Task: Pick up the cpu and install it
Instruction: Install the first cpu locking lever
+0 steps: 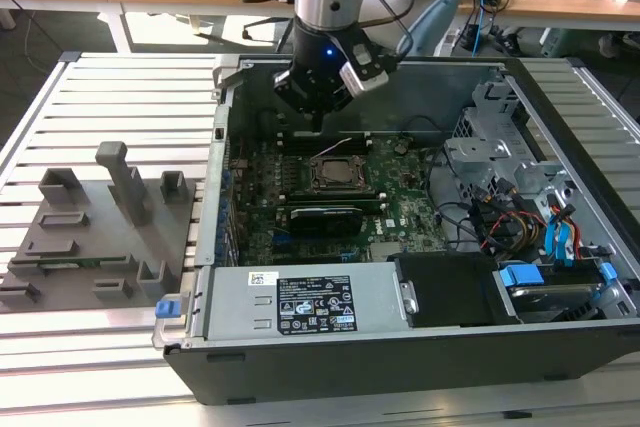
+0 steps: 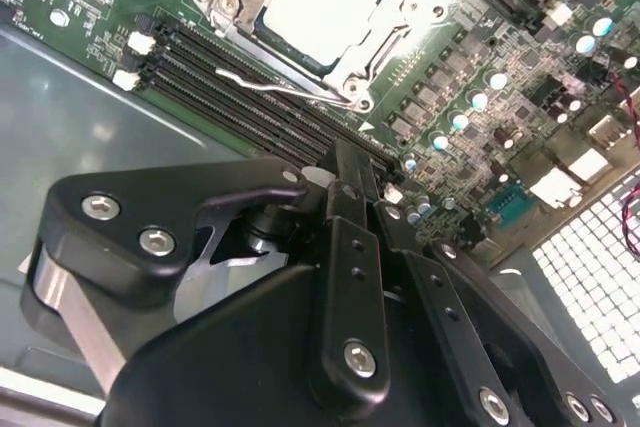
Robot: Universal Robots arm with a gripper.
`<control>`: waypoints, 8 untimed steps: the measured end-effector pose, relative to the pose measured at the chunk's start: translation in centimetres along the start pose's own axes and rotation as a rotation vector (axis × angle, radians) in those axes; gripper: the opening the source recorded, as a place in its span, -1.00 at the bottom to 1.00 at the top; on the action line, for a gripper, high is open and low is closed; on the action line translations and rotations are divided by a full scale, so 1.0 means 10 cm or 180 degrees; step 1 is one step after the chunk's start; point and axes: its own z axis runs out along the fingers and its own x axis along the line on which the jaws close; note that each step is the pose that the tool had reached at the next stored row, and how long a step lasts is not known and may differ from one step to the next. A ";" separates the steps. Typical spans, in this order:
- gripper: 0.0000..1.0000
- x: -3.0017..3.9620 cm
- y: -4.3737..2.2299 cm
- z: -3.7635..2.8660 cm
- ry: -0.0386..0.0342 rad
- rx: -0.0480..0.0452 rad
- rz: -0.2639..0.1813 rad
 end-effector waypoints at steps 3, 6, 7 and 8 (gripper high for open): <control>-0.79 -0.025 -0.015 0.058 0.0002 -0.0008 0.0001; -0.79 -0.063 -0.022 0.136 0.0007 -0.0008 0.0001; -0.79 -0.068 -0.023 0.160 0.0008 -0.0008 0.0000; -0.79 -0.071 -0.024 0.178 0.0010 -0.0008 0.0000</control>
